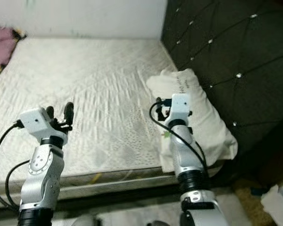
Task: Clean up the room
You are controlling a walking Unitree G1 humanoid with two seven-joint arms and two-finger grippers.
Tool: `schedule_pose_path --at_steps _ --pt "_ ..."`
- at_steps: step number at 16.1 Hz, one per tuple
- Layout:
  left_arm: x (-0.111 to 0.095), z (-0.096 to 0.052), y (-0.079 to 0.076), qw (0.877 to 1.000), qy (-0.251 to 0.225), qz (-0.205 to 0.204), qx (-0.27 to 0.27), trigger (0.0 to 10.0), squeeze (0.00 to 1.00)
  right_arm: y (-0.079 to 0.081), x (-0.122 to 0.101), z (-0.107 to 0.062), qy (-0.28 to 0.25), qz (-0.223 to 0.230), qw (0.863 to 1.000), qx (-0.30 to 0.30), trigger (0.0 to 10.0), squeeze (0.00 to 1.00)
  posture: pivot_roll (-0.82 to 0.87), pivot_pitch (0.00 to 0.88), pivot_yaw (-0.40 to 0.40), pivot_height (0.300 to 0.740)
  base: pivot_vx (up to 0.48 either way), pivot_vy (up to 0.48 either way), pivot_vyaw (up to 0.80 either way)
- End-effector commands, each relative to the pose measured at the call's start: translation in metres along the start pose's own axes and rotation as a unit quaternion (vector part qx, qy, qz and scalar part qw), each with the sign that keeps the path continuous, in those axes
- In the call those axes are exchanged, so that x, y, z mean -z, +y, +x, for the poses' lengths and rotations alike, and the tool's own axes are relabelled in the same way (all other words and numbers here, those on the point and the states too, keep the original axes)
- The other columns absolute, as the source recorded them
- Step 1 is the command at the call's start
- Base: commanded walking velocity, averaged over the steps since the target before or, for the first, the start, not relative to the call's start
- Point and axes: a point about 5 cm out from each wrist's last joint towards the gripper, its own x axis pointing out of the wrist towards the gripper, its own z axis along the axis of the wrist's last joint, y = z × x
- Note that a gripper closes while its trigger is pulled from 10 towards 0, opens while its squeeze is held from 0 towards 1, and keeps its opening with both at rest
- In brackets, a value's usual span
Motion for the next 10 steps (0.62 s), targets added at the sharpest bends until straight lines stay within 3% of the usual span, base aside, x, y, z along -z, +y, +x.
schedule_pose_path --at_steps 1,4,6,10 --pt "-0.002 -0.001 0.004 1.0 -0.006 0.01 -0.007 10.0 0.0 0.01 -0.007 0.003 -0.011 0.005 1.0 -0.016 10.0 0.0 0.08 0.0 -0.061 0.74 0.0 0.0 0.0" --pt "-0.005 -0.002 0.007 0.999 -0.017 0.023 -0.014 10.0 0.0 0.011 -0.009 0.001 -0.019 0.021 0.999 -0.023 10.0 0.0 0.08 0.0 -0.06 0.74 0.0 0.0 0.0" --pt "-0.008 -0.01 0.018 0.999 -0.022 0.034 -0.028 10.0 0.0 0.007 -0.011 -0.004 -0.031 0.024 0.999 -0.028 10.0 0.0 0.08 0.0 -0.061 0.74 0.0 0.0 0.0" --pt "-0.006 -0.049 0.035 0.997 -0.002 0.063 -0.04 10.0 0.0 -0.017 -0.016 -0.022 -0.047 -0.001 0.998 -0.036 10.0 0.0 0.09 0.0 -0.062 0.74 0.0 0.0 0.0"
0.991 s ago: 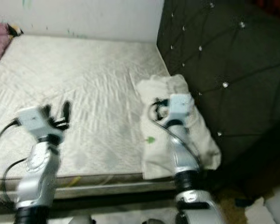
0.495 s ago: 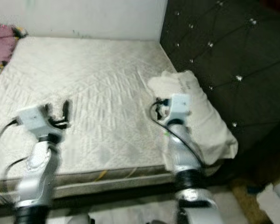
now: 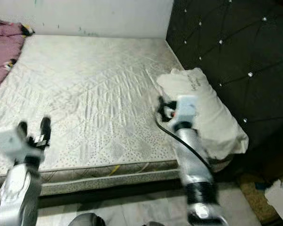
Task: Clean up the room
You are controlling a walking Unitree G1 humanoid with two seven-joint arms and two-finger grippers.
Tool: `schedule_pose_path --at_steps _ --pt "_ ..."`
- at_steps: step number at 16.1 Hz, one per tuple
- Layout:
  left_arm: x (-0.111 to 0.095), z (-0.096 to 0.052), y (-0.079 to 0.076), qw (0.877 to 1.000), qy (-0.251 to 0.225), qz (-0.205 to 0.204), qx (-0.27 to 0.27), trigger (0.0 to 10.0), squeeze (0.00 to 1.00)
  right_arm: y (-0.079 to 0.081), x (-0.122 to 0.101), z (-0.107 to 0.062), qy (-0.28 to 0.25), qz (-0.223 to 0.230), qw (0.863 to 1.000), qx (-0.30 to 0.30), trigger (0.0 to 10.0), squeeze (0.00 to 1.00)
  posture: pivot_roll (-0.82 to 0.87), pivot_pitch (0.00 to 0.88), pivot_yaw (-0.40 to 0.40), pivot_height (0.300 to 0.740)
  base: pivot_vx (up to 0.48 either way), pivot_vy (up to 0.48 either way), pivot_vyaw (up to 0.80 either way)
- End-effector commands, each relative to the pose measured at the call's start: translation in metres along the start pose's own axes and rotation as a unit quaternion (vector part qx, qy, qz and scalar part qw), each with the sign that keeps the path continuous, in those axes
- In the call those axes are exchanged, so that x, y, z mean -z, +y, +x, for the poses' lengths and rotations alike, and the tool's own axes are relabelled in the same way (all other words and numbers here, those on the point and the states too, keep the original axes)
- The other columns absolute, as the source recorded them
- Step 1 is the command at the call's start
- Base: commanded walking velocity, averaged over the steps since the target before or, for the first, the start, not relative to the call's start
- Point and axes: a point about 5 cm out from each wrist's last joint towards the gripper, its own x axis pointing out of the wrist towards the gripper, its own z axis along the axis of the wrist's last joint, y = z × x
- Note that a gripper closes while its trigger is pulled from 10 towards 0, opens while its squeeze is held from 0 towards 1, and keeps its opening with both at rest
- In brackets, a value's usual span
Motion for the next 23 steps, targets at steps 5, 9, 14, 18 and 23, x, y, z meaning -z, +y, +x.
schedule_pose_path --at_steps 5,9,14,18,23 --pt "0.003 -0.023 0.014 0.999 0.01 0.049 -0.007 10.0 0.0 -0.011 0.01 -0.04 0.02 -0.046 0.998 -0.031 10.0 0.0 0.09 0.0 -0.088 0.74 0.0 0.0 0.0" --pt "-0.006 -0.017 0.003 0.999 0.003 0.047 0.017 10.0 0.0 0.005 -0.011 -0.021 -0.021 -0.069 0.996 -0.055 10.0 0.0 0.1 0.0 -0.079 0.74 0.0 0.0 0.0" --pt "-0.024 -0.016 -0.007 0.998 -0.008 0.056 0.037 10.0 0.0 0.049 -0.029 0.012 -0.075 -0.096 0.984 -0.133 10.0 0.0 0.14 0.0 -0.039 0.74 0.0 0.0 0.0" --pt "-0.023 -0.021 -0.016 0.997 0.021 0.018 0.073 10.0 0.0 0.095 -0.03 0.022 -0.098 -0.111 0.958 -0.246 10.0 0.0 0.15 0.0 -0.02 0.74 0.0 0.0 0.0" --pt "-0.017 -0.011 -0.054 0.992 0.01 -0.015 0.125 10.0 0.0 0.095 -0.001 0.023 -0.048 -0.095 0.963 -0.246 10.0 0.0 0.19 0.0 -0.224 0.74 0.0 0.0 0.0"
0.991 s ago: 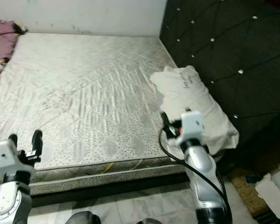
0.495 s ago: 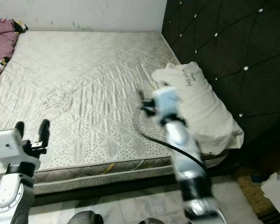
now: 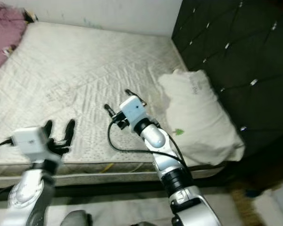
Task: Clean up the room
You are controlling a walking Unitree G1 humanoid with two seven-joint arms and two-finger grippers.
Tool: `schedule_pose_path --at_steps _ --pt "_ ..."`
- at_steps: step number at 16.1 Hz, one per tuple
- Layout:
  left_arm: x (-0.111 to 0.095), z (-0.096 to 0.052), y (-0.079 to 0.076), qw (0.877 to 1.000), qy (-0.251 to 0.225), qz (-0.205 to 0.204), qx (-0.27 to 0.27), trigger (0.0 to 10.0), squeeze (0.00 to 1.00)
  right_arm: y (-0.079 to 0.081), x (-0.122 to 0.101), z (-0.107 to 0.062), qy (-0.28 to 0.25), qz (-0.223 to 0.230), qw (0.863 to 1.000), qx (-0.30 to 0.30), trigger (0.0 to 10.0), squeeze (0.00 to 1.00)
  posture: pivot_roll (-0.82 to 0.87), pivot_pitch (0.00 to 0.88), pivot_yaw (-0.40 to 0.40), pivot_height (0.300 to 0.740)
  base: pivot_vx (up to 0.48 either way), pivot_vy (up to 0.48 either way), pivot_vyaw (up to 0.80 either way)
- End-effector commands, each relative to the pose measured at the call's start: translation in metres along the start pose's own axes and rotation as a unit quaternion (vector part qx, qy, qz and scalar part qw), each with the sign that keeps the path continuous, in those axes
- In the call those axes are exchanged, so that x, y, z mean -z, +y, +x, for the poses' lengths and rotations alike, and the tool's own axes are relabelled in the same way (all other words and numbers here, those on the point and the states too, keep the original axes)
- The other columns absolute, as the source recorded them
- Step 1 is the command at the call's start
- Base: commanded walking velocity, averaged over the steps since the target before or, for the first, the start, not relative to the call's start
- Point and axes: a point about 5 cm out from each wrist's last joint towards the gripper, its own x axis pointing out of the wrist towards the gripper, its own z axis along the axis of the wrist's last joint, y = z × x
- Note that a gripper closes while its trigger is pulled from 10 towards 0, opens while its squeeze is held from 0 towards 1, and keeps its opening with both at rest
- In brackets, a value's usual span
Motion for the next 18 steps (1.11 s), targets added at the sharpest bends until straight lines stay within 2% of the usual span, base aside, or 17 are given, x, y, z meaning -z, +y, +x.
schedule_pose_path --at_steps 1,2,3,5,6,7,8,10,11,13,15,16,18 --pt "-0.004 0.009 0.002 1.0 -0.017 -0.007 -0.019 10.0 0.0 -0.02 0.014 -0.01 0.035 0.007 0.998 0.043 10.0 0.0 0.22 0.0 -0.285 0.74 0.0 0.0 0.0" --pt "-0.002 0.015 0.008 0.998 -0.032 -0.02 -0.05 10.0 0.0 -0.036 0.036 -0.023 0.088 0.015 0.991 0.095 10.0 0.0 0.2 0.0 -0.264 0.74 0.0 0.0 0.0" --pt "-0.001 0.014 0.011 0.996 -0.04 -0.03 -0.07 10.0 0.0 -0.051 0.047 -0.036 0.112 0.027 0.983 0.144 10.0 0.0 0.2 0.0 -0.256 0.74 0.0 0.0 0.0" --pt "0.002 0.015 0.01 0.995 -0.039 -0.052 -0.08 10.0 0.0 -0.086 0.04 -0.061 0.084 0.02 0.971 0.221 10.0 0.0 0.07 0.0 -0.139 0.74 0.0 0.0 0.0" --pt "0.008 0.026 0.001 0.998 -0.022 -0.051 -0.037 10.0 0.0 -0.102 0.034 -0.089 0.07 0.021 0.958 0.277 10.0 0.0 -0.02 0.0 -0.05 0.74 0.0 0.0 0.0" --pt "0.011 0.033 -0.003 0.999 -0.014 -0.045 -0.016 10.0 0.0 -0.104 0.031 -0.095 0.063 0.015 0.956 0.287 10.0 0.0 -0.04 0.0 -0.01 0.74 0.0 0.0 0.0" --pt "0.011 0.04 -0.004 0.999 -0.011 -0.032 -0.006 10.0 0.0 -0.101 0.027 -0.095 0.05 0.019 0.955 0.291 10.0 0.0 -0.06 0.0 0.02 0.74 0.0 0.0 0.0" --pt "0.008 0.049 -0.001 0.999 -0.013 -0.028 0.009 10.0 0.0 -0.09 0.017 -0.084 0.024 0.028 0.957 0.286 10.0 0.0 -0.08 0.0 0.054 0.74 0.0 0.0 0.0" --pt "0.001 0.053 0.002 0.999 -0.024 -0.021 0.013 10.0 0.0 -0.081 -0.001 -0.071 -0.007 0.016 0.963 0.267 10.0 0.0 -0.09 0.0 0.069 0.74 0.0 0.0 0.0" --pt "0.004 0.051 0.004 1.0 -0.019 -0.003 0.015 10.0 0.0 -0.076 -0.005 -0.071 -0.015 0.018 0.961 0.275 10.0 0.0 -0.1 0.0 0.069 0.74 0.0 0.0 0.0" --pt "0.013 0.042 0.002 1.0 -0.007 -0.004 0.007 10.0 0.0 -0.072 0.009 -0.094 0.019 0.036 0.954 0.297 10.0 0.0 -0.08 0.0 0.041 0.74 0.0 0.0 0.0" --pt "0.011 0.035 0.005 1.0 -0.01 -0.008 -0.003 10.0 0.0 -0.069 0.01 -0.104 0.023 0.03 0.958 0.284 10.0 0.0 -0.06 0.0 0.022 0.74 0.0 0.0 0.0" --pt "0.014 0.027 0.015 1.0 -0.004 -0.008 -0.024 10.0 0.0 -0.073 0.025 -0.133 0.066 0.012 0.958 0.278 10.0 0.0 -0.03 0.0 -0.004 0.74 0.0 0.0 0.0"
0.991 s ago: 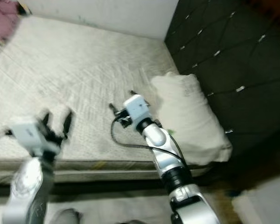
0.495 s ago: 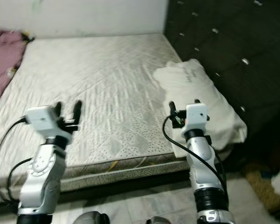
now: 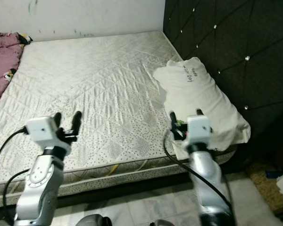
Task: Clean up the room
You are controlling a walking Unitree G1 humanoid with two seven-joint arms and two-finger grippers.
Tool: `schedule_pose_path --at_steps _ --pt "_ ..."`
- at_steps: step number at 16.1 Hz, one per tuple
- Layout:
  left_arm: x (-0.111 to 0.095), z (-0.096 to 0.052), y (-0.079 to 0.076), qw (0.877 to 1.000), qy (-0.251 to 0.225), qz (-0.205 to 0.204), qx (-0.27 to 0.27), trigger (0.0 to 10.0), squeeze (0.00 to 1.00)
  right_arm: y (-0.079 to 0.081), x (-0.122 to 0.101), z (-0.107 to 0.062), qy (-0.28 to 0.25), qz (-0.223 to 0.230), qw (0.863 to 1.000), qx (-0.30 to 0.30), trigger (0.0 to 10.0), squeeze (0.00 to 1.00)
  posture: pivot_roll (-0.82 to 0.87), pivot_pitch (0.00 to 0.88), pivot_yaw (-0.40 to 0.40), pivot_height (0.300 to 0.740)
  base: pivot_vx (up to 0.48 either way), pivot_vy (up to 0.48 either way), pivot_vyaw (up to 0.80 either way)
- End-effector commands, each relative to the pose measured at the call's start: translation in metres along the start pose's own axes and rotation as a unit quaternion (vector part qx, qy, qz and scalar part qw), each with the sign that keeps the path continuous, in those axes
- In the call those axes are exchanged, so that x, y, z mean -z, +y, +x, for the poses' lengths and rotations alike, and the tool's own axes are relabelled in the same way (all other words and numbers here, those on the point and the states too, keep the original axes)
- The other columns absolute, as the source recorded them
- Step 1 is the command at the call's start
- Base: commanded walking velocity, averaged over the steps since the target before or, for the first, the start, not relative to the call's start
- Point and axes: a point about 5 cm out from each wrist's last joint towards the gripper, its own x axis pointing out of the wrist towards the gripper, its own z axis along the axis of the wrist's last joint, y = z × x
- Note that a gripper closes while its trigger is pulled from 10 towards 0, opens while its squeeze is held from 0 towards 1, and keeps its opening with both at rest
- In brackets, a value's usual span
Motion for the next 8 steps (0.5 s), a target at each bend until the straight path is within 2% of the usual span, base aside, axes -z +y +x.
schedule_pose_path --at_steps 1,3,4,5,6,8 --pt "-0.007 -0.007 0.01 1.0 -0.01 0.02 -0.014 10.0 0.0 -0.017 0.006 -0.014 0.021 -0.018 1.0 0.007 10.0 0.0 -0.01 0.0 -0.007 0.74 0.0 0.0 0.0" --pt "-0.01 -0.013 0.014 0.999 -0.01 0.025 -0.019 10.0 0.0 -0.024 0.008 -0.021 0.033 -0.022 0.999 0.011 10.0 0.0 0.0 0.0 -0.003 0.74 0.0 0.0 0.0" --pt "-0.01 -0.021 0.017 0.999 -0.001 0.032 -0.013 10.0 0.0 -0.018 0.003 -0.018 0.032 0.002 0.999 0.016 10.0 0.0 0.01 0.0 -0.001 0.74 0.0 0.0 0.0" --pt "-0.009 -0.025 0.018 0.999 0.004 0.03 -0.017 10.0 0.0 -0.012 -0.002 -0.016 0.027 0.014 0.999 0.015 10.0 0.0 0.01 0.0 0.0 0.74 0.0 0.0 0.0" --pt "-0.008 -0.029 0.019 0.999 0.004 0.031 -0.032 10.0 0.0 0.005 -0.011 -0.011 0.014 0.037 0.999 0.005 10.0 0.0 0.02 0.0 -0.002 0.74 0.0 0.0 0.0" --pt "-0.011 -0.032 0.018 0.998 -0.007 0.047 -0.045 10.0 0.0 0.022 -0.018 -0.008 0.0 0.046 0.999 -0.017 10.0 0.0 0.03 0.0 -0.013 0.74 0.0 0.0 0.0"
